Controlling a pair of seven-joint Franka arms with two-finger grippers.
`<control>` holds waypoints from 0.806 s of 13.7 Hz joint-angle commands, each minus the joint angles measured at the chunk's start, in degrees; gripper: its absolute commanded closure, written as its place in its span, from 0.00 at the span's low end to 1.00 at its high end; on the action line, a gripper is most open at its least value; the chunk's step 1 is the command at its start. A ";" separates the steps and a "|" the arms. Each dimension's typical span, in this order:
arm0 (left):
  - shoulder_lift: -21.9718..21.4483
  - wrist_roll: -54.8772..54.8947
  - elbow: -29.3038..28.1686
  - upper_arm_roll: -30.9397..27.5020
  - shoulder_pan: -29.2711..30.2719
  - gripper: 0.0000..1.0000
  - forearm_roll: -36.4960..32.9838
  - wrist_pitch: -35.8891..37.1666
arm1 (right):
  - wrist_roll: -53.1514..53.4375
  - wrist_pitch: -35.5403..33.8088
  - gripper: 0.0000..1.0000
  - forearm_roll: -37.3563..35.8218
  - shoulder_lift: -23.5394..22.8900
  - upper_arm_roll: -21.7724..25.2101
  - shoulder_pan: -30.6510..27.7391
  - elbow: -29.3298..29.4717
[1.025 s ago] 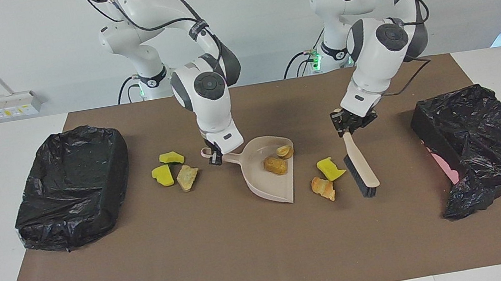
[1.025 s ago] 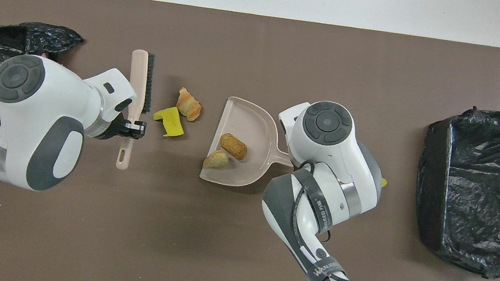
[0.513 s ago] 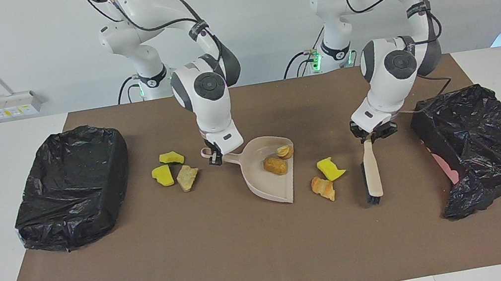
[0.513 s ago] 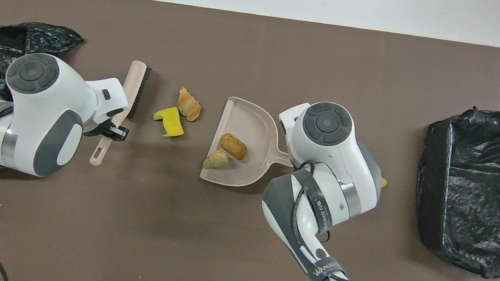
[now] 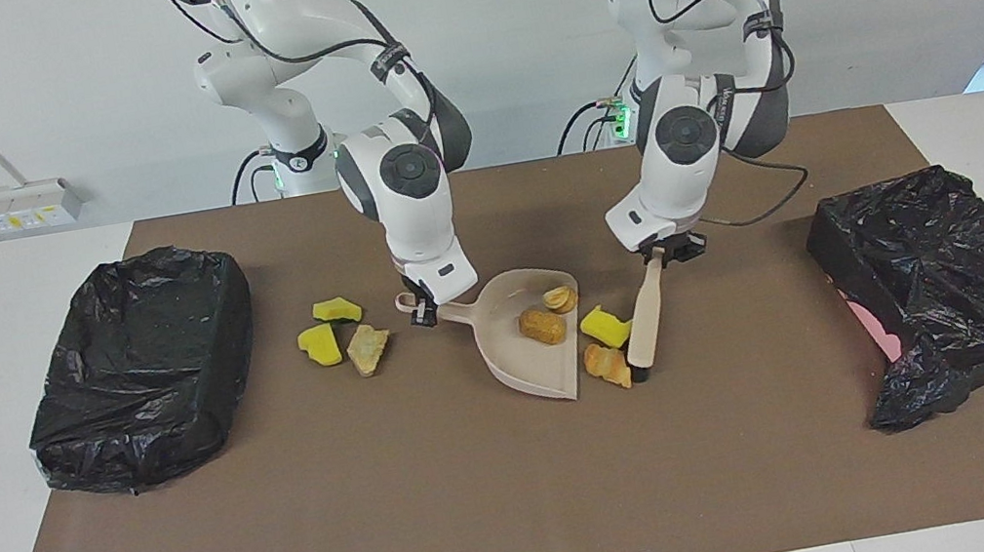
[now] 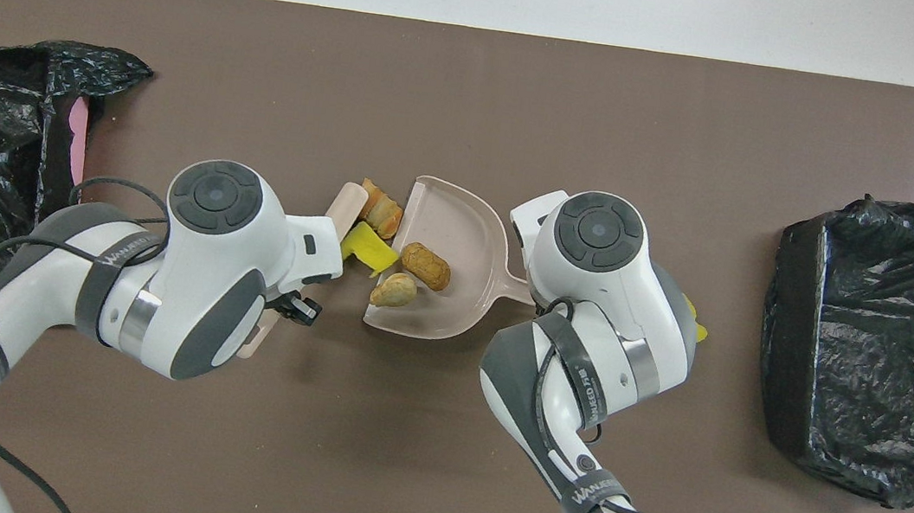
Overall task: Sweep and dump trash in bin
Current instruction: 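Sweep the sponge pieces into the dustpan with the left gripper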
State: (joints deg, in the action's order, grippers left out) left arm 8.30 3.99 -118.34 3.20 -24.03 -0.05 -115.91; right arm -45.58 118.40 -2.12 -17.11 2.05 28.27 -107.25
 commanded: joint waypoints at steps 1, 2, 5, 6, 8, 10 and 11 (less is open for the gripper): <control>-2.93 -0.12 -2.16 -0.91 -6.62 1.00 2.25 -0.45 | 1.63 2.28 1.00 0.10 0.93 -0.38 -0.32 -1.82; -2.93 -1.08 -1.81 -0.91 -8.73 1.00 2.25 -0.28 | 1.63 2.28 1.00 0.10 0.93 -0.38 -0.32 -1.82; -2.32 -6.89 0.90 -1.00 -11.30 1.00 2.25 0.77 | 1.63 2.28 1.00 0.10 0.93 -0.38 -0.32 -1.82; -1.97 -7.15 1.87 -1.09 -11.13 1.00 2.33 1.56 | 1.63 2.28 1.00 0.10 0.93 -0.46 -0.32 -1.82; -2.75 -8.29 3.81 -1.35 -10.51 1.00 2.34 3.05 | 1.63 2.28 1.00 0.10 0.85 -0.38 -0.32 -1.82; -3.63 -10.66 5.83 -1.70 -9.38 1.00 2.34 6.12 | 1.63 2.19 1.00 0.10 0.93 -0.38 -0.32 -1.82; -4.25 -13.02 6.10 -1.71 -9.19 1.00 2.34 7.53 | 1.55 2.19 1.00 0.10 0.85 -0.38 -0.32 -1.82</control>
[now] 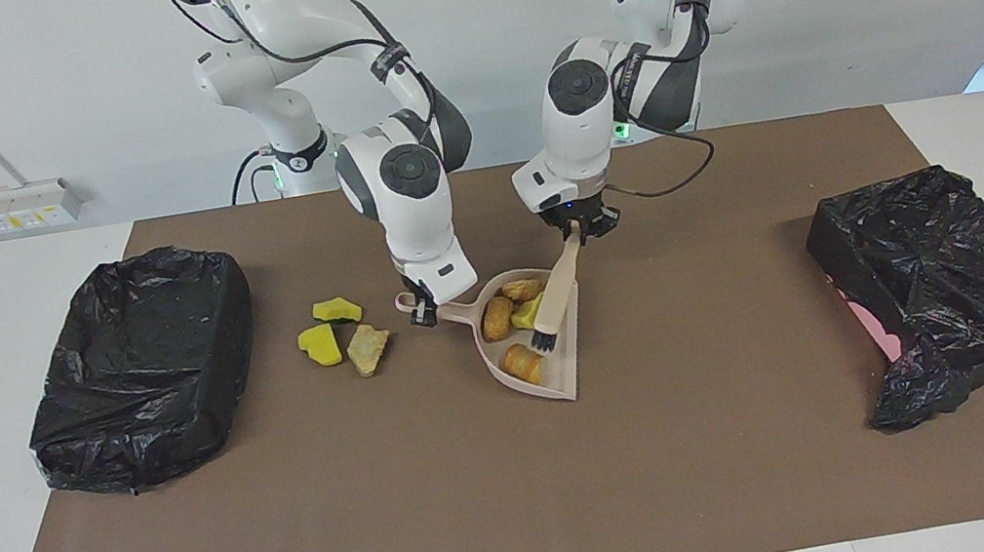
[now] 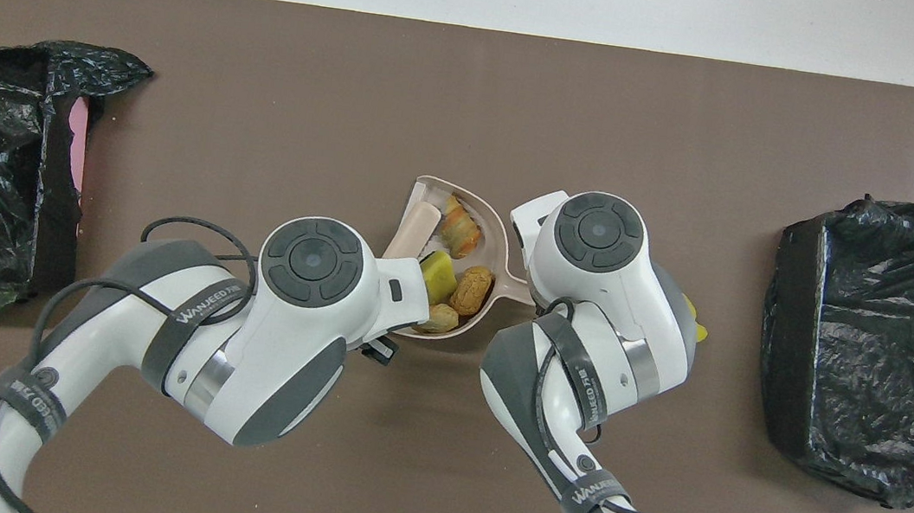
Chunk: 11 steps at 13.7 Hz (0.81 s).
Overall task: Sweep and dump trash in bin
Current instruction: 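Sweep the sponge pieces into the dustpan with the left gripper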
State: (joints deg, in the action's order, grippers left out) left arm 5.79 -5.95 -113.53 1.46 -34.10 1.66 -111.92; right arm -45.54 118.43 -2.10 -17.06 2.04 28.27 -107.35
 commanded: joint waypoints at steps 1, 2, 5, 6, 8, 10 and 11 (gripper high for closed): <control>-2.35 -5.36 1.03 0.03 0.79 1.00 0.54 4.94 | 1.50 2.15 1.00 0.08 0.80 -0.37 -0.32 -1.64; -2.53 -7.91 1.11 0.12 0.44 1.00 0.54 6.61 | 1.50 2.15 1.00 0.08 0.80 -0.37 -0.32 -1.73; -3.50 -15.73 1.03 0.56 -0.18 1.00 0.54 12.15 | 1.50 2.06 1.00 0.08 0.80 -0.37 -0.32 -1.64; -4.11 -18.10 0.85 0.73 -0.26 1.00 0.63 13.82 | 1.42 1.72 1.00 0.08 0.80 -0.37 -0.32 -1.47; -5.51 -25.21 -0.55 0.82 -2.54 1.00 0.63 15.50 | 0.72 1.10 1.00 0.08 1.06 -0.37 -1.20 -1.02; -7.97 -29.19 -4.40 0.91 -4.56 1.00 3.25 14.80 | -1.64 -0.56 1.00 0.00 3.25 -0.37 -3.39 -0.94; -9.46 -29.46 -6.69 0.91 -5.44 1.00 6.75 13.41 | -3.31 -1.79 1.00 0.00 4.92 -0.37 -4.96 -0.76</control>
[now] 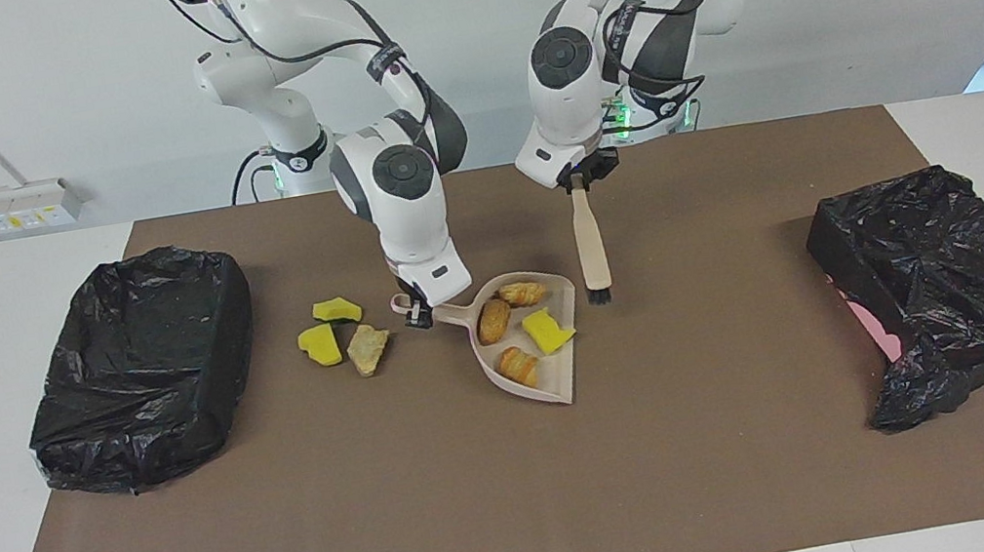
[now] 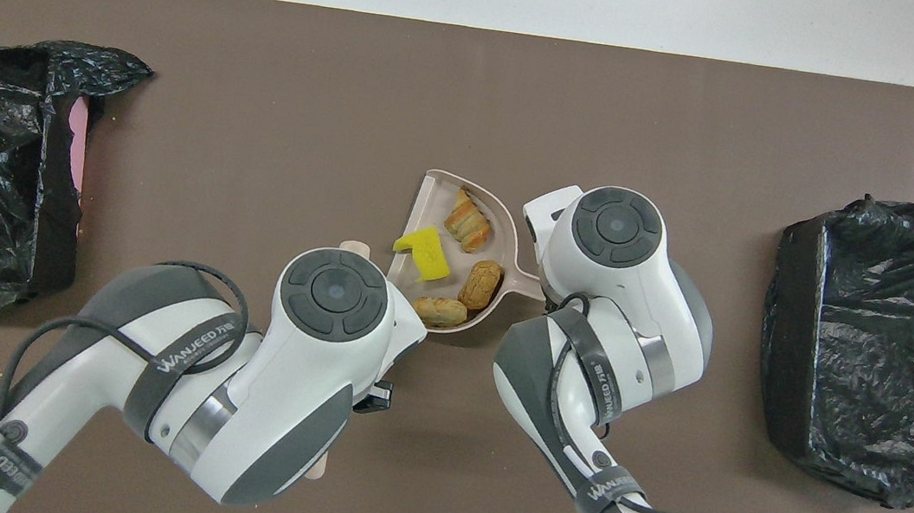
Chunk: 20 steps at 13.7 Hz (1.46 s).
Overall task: Sweep and dump trash in bin
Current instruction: 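Carry the dustpan with the right gripper over the black bag, then tip the dustpan into the black bag with the right gripper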
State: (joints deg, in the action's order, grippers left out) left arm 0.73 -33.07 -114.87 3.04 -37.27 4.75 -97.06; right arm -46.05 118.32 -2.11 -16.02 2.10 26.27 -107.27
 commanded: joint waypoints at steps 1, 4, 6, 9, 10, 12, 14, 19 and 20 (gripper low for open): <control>-6.25 -2.44 -8.32 -0.66 -3.85 1.00 5.34 -3.64 | -4.56 -3.26 1.00 0.00 5.63 -0.43 -4.98 -0.67; -12.93 -8.30 -18.79 -0.66 -11.04 1.00 6.94 -12.34 | -12.63 -8.01 1.00 0.17 10.12 -0.34 -12.79 -0.14; -13.22 -14.18 -20.56 -0.66 -16.40 1.00 7.03 -14.54 | -17.13 -10.38 1.00 0.87 12.67 -0.26 -17.80 0.74; -12.51 -20.35 -24.78 -0.66 -22.48 1.00 7.29 -22.28 | -21.25 -17.05 1.00 0.79 18.28 0.36 -25.53 1.80; -12.42 -21.41 -24.88 -0.66 -23.19 1.00 8.33 -22.64 | -24.41 -19.94 1.00 0.79 19.87 0.45 -28.78 1.80; -10.50 -21.51 -24.88 -0.66 -23.20 1.00 10.19 -25.18 | -34.40 -23.31 1.00 0.70 21.29 1.32 -37.91 1.62; -8.65 -21.60 -24.79 -0.66 -23.29 1.00 10.19 -28.00 | -40.85 -22.01 1.00 -1.14 22.17 1.68 -46.44 1.36; -4.25 -23.18 -24.09 -0.66 -24.96 1.00 10.37 -29.77 | -44.55 -15.33 1.00 -17.64 22.70 1.68 -51.14 0.65; -4.25 -22.92 -24.09 -0.75 -24.96 0.87 10.37 -29.68 | -45.78 -14.88 1.00 -21.15 22.70 1.68 -51.05 0.22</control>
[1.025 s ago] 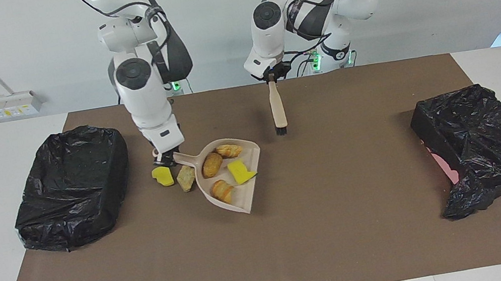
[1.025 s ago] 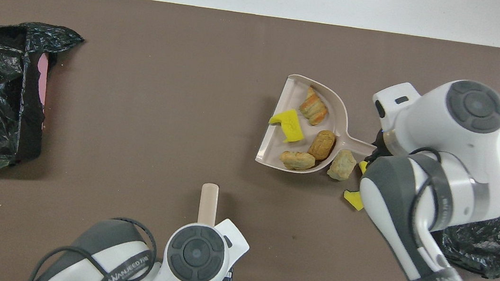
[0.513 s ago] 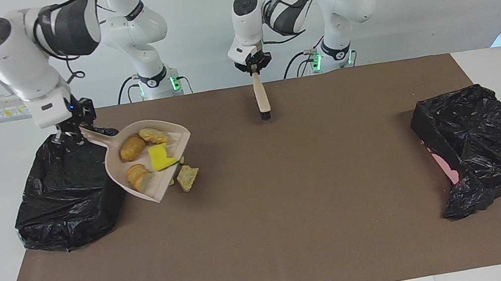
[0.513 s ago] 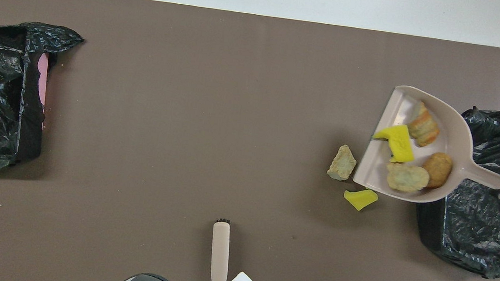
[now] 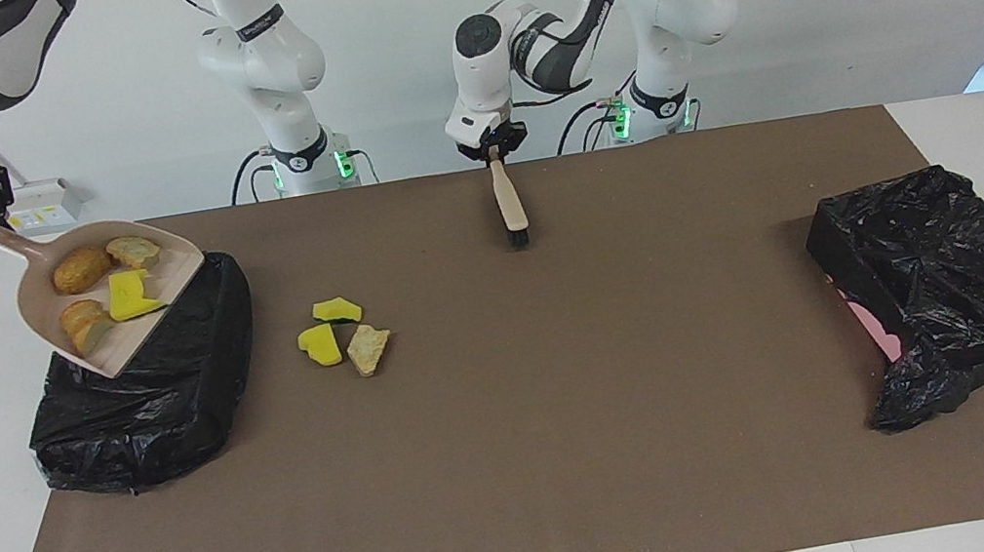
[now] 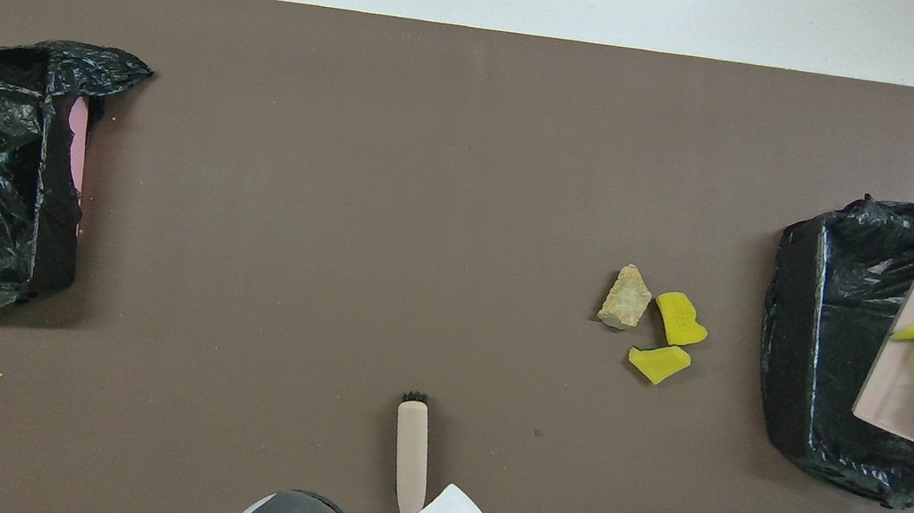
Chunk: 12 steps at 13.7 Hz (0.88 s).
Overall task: Sweep and dump trash in bin
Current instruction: 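Tip the dustpan into the black bag with the right gripper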
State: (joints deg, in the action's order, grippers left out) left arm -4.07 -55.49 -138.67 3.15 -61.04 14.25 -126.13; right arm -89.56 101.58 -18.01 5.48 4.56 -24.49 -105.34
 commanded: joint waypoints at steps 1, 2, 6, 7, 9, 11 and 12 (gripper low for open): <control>0.56 -0.15 -0.11 -0.86 -1.19 0.65 0.87 -0.27 | -3.24 2.99 1.00 -9.03 1.46 -0.87 0.32 -2.67; 0.47 0.12 0.16 -0.95 -0.75 0.47 0.87 -0.09 | -4.04 4.57 1.00 -12.46 1.99 -1.22 0.93 -3.81; 0.21 1.52 3.84 -1.30 2.84 0.24 0.70 1.93 | -4.31 6.86 1.00 -19.60 2.52 -1.40 3.22 -7.76; 0.12 2.66 4.98 -1.30 3.81 0.13 0.61 2.54 | -4.66 6.96 1.00 -21.70 2.69 -1.57 3.83 -8.13; 0.29 6.08 8.49 -1.48 6.71 0.00 -0.62 4.65 | -6.76 7.05 1.00 -25.05 2.26 -1.66 6.03 -7.69; 0.73 9.43 12.62 -1.39 10.04 0.00 -5.96 7.55 | -8.17 6.79 1.00 -28.38 2.17 -1.75 7.00 -7.43; 0.73 10.74 14.29 -1.39 11.37 0.00 -8.25 8.26 | -8.44 6.26 1.00 -29.36 1.91 -1.66 7.35 -6.73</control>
State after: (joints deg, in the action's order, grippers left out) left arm -3.91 -47.51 -128.36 1.41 -52.43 9.56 -121.29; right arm -95.49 107.55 -44.61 5.89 3.17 -17.33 -111.27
